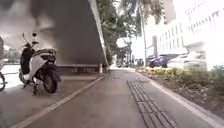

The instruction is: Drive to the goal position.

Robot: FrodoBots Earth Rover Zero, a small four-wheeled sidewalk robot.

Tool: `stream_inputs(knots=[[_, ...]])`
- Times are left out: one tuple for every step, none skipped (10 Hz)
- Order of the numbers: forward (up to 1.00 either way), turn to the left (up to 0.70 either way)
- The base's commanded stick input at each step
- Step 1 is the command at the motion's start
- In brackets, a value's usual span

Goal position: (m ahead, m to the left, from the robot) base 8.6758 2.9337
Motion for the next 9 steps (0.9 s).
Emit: stream_inputs(knots=[[0.70,0.00],[0.70,0.00],[0.70,0.00],[0.70,0.00],[0.70,0.00],[0.70,-0.01],[0.70,0.00],[0.70,0.00],[0.70,0.00]])
